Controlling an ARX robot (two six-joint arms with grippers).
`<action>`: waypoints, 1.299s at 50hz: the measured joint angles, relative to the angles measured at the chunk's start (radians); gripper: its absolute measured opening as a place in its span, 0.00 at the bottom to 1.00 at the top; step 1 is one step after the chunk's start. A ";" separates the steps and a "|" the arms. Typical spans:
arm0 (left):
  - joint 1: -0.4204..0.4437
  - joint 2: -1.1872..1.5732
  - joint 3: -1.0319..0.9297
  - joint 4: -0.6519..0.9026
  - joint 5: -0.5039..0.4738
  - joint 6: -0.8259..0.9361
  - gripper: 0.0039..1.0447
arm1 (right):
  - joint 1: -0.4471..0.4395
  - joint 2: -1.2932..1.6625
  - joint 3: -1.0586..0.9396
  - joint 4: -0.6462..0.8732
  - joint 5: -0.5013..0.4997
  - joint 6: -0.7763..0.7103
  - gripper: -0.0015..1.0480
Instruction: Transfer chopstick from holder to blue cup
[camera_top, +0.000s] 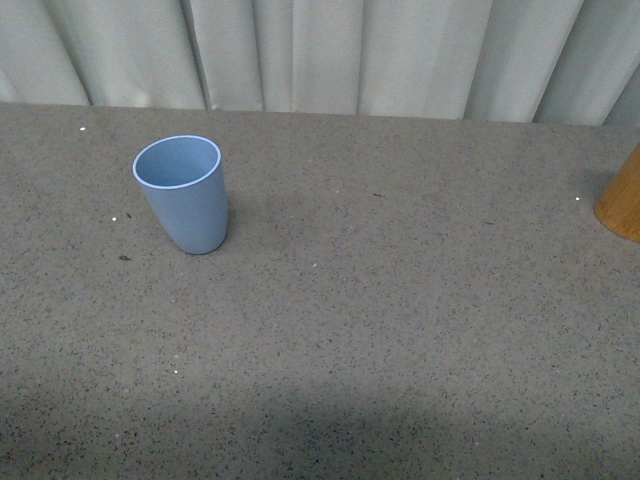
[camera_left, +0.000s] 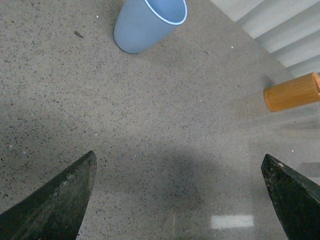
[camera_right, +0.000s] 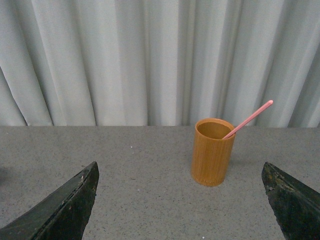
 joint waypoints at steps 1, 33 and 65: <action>-0.023 0.041 0.002 0.034 -0.021 -0.014 0.94 | 0.000 0.000 0.000 0.000 0.000 0.000 0.91; -0.288 0.856 0.249 0.407 -0.311 -0.082 0.94 | 0.000 0.000 0.000 0.000 0.001 0.000 0.91; -0.361 1.038 0.432 0.378 -0.363 -0.112 0.94 | 0.000 0.000 0.000 0.000 0.000 0.000 0.91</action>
